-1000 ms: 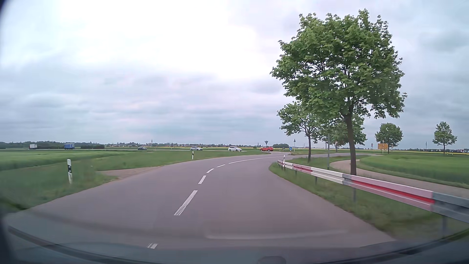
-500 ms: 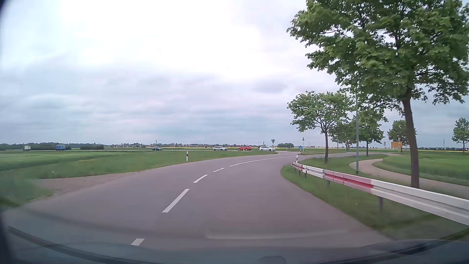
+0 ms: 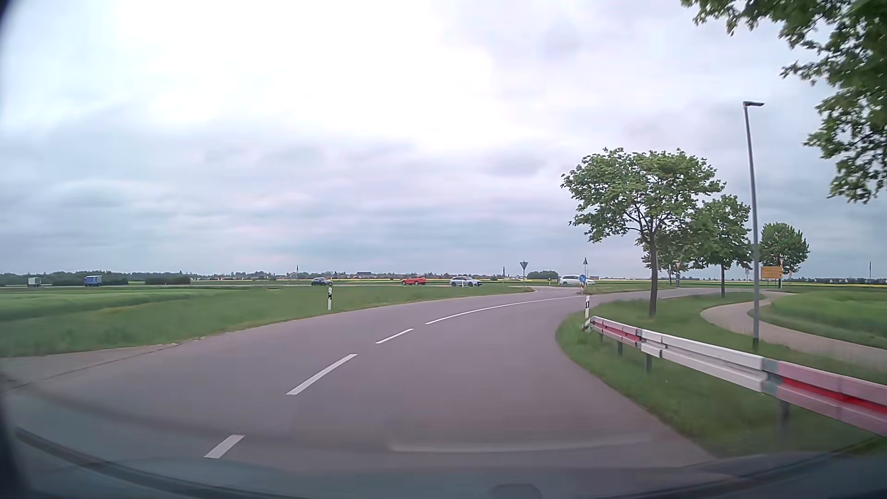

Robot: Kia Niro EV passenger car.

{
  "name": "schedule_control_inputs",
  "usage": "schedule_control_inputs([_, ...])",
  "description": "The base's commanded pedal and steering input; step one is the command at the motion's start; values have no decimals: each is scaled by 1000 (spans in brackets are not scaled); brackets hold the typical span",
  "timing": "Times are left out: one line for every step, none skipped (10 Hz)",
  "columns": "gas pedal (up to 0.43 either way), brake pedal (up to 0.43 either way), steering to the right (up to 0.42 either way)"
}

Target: Follow the waypoints while adhering to traffic rules and regulations

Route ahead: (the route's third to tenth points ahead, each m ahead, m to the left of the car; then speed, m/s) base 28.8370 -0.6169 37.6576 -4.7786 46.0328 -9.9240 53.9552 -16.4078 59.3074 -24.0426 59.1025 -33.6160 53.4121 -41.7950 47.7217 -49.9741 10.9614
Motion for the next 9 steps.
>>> schedule_control_inputs([0,0,1])
schedule_control_inputs([0,0,3])
schedule_control_inputs([0,0,6])
schedule_control_inputs([0,0,9])
schedule_control_inputs([0,0,15])
schedule_control_inputs([0,0,21])
schedule_control_inputs([0,0,27])
schedule_control_inputs([0,0,37])
schedule_control_inputs([0,0,47])
